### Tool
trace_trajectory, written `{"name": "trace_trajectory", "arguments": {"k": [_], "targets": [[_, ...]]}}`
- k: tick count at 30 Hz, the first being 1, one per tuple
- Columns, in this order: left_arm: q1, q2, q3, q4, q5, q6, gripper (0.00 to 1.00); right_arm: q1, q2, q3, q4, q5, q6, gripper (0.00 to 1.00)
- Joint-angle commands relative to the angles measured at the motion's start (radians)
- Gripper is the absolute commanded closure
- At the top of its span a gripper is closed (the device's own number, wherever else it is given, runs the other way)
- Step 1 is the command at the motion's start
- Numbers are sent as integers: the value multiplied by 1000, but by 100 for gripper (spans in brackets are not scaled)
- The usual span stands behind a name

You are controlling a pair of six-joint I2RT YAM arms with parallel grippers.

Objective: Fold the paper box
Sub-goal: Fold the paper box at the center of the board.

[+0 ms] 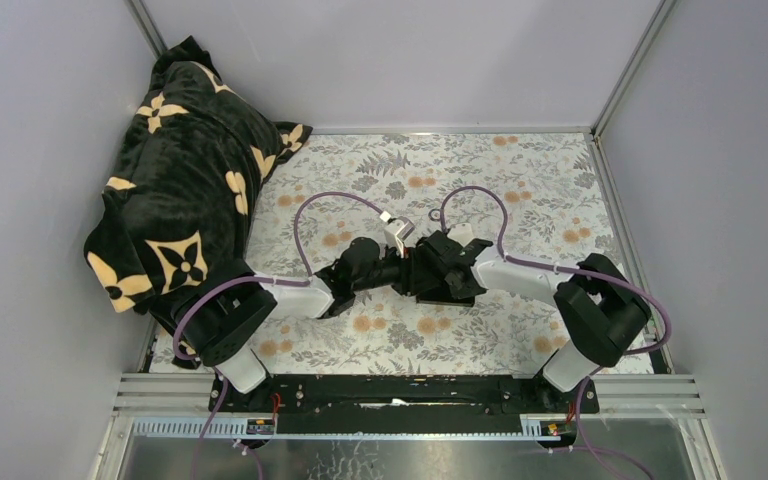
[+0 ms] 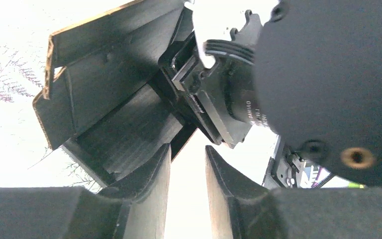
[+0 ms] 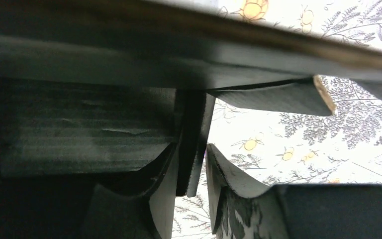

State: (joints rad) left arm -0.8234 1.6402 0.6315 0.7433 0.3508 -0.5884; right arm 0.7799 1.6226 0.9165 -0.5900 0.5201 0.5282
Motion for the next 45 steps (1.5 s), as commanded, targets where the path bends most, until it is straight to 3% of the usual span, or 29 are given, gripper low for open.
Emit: {"name": "trace_trajectory", "arguments": {"k": [1, 5, 17, 21, 34, 45], "targets": [[4, -12, -2, -12, -24, 12, 63, 5, -67, -15, 72, -66, -12, 66], [4, -17, 0, -18, -24, 15, 63, -33, -94, -33, 92, -105, -15, 62], [4, -21, 2, -23, -22, 20, 64, -96, -99, -74, 128, -160, -5, 62], [3, -20, 1, -22, -22, 21, 64, -100, -96, -76, 134, -164, -5, 69], [3, -7, -6, -7, -18, 18, 65, -101, -99, -70, 134, -156, 2, 77], [3, 0, -10, 4, -14, 16, 65, -102, -115, -71, 131, -146, 6, 69]]}}
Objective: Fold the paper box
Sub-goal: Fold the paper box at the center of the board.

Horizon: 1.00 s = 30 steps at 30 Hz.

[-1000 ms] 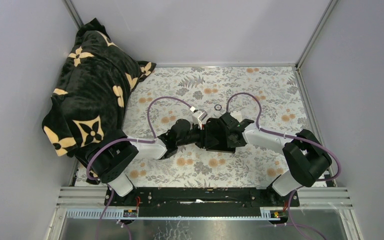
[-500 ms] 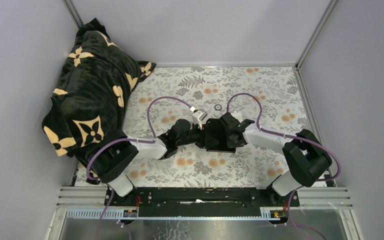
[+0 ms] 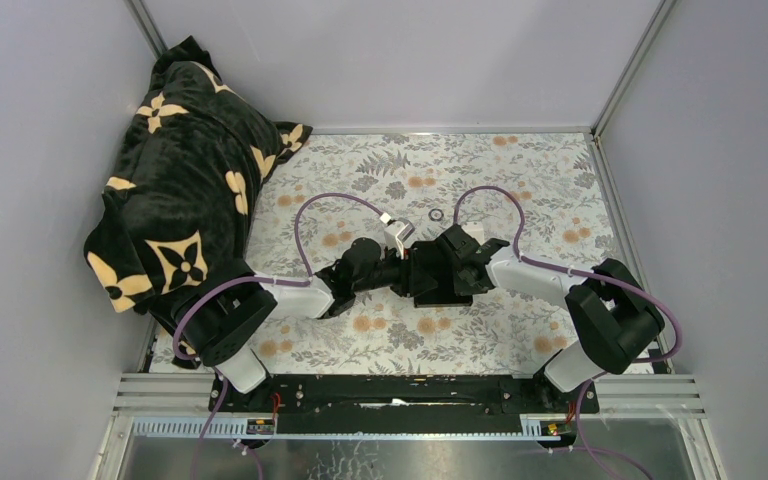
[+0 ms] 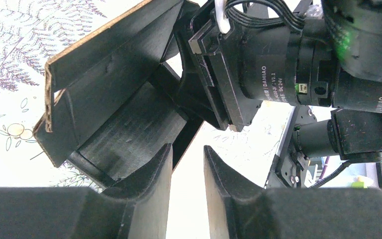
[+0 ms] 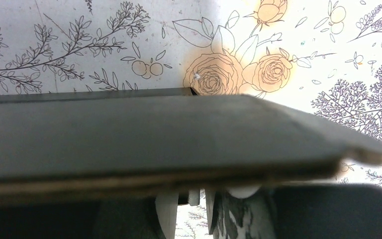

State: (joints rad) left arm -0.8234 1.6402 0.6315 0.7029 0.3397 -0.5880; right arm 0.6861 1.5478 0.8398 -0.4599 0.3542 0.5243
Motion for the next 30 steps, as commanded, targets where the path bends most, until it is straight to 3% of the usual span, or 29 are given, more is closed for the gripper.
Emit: {"name": "trace_trajectory", "arguments": {"k": [1, 15, 30], "targets": [[3, 1, -10, 45, -4, 15, 65, -8, -39, 7, 0, 19, 11, 67], [3, 0, -13, 46, 0, 16, 66, -8, -34, 16, 16, 35, 18, 65], [4, 6, -12, 46, 3, 18, 66, -20, -40, 14, 29, 54, 20, 73]]}}
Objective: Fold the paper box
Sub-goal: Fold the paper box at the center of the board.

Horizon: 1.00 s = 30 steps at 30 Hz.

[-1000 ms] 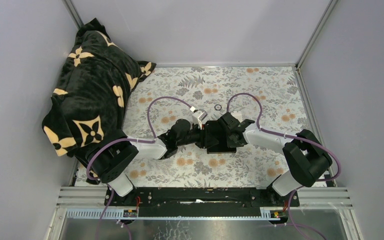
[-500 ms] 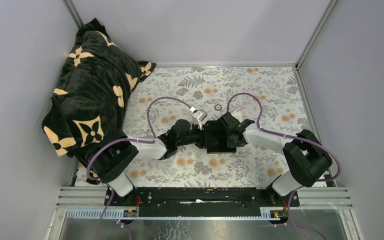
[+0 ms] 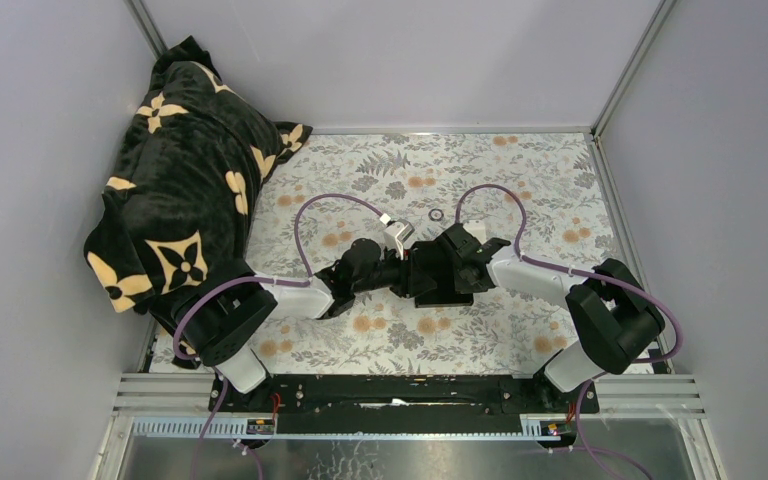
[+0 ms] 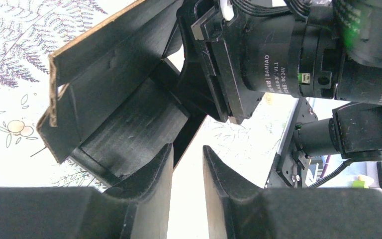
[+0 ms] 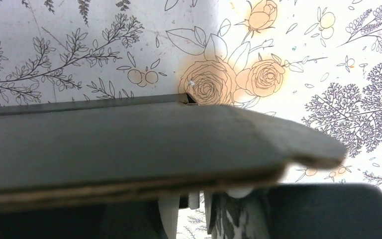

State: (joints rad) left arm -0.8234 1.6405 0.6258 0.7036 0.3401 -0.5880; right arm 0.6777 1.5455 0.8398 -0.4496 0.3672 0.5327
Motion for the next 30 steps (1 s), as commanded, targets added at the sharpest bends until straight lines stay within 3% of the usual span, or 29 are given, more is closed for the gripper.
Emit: {"name": "trace_trajectory", "arguments": {"k": [1, 7, 18, 30], "targets": [[3, 5, -6, 45, 2, 16, 66, -12, -39, 14, 19, 43, 12, 73], [3, 7, -3, 42, 5, 17, 67, -16, -32, 12, 26, 37, 8, 76], [4, 12, 6, 35, 6, 20, 67, -16, -24, 22, -10, 96, -14, 96], [3, 24, 13, 33, 9, 28, 67, 4, 45, 94, -117, 232, -39, 98]]}}
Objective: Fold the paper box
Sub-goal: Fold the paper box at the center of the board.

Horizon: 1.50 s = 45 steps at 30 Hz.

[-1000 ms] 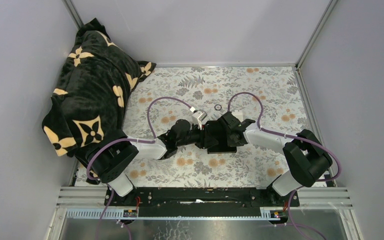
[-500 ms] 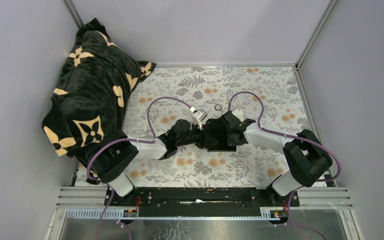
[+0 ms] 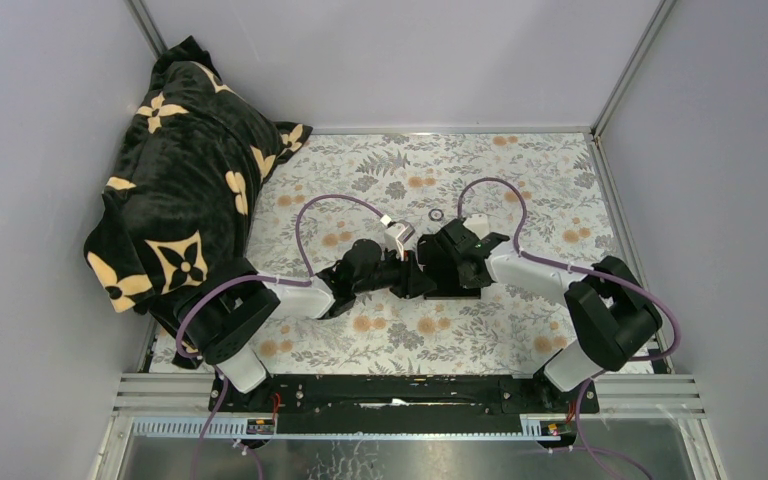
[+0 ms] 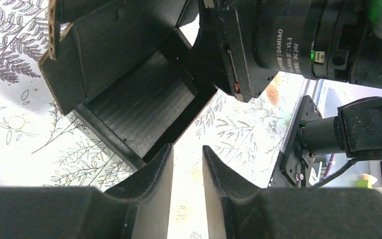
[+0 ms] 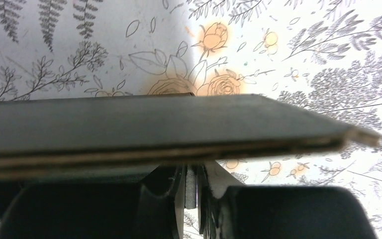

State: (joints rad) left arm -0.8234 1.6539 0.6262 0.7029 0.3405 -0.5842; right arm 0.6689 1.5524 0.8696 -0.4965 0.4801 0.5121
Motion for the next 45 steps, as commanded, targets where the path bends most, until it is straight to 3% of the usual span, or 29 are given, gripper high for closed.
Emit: {"name": "trace_trajectory", "arguments": {"k": [1, 20, 45], "targets": [[3, 11, 12, 35, 9, 24, 67, 22, 52, 75, -84, 132, -19, 98], [3, 18, -12, 65, 7, 32, 67, 92, 285, 206, -251, 317, 21, 100], [4, 8, -16, 38, 1, 48, 67, 105, 340, 197, -200, 218, 10, 99]]}}
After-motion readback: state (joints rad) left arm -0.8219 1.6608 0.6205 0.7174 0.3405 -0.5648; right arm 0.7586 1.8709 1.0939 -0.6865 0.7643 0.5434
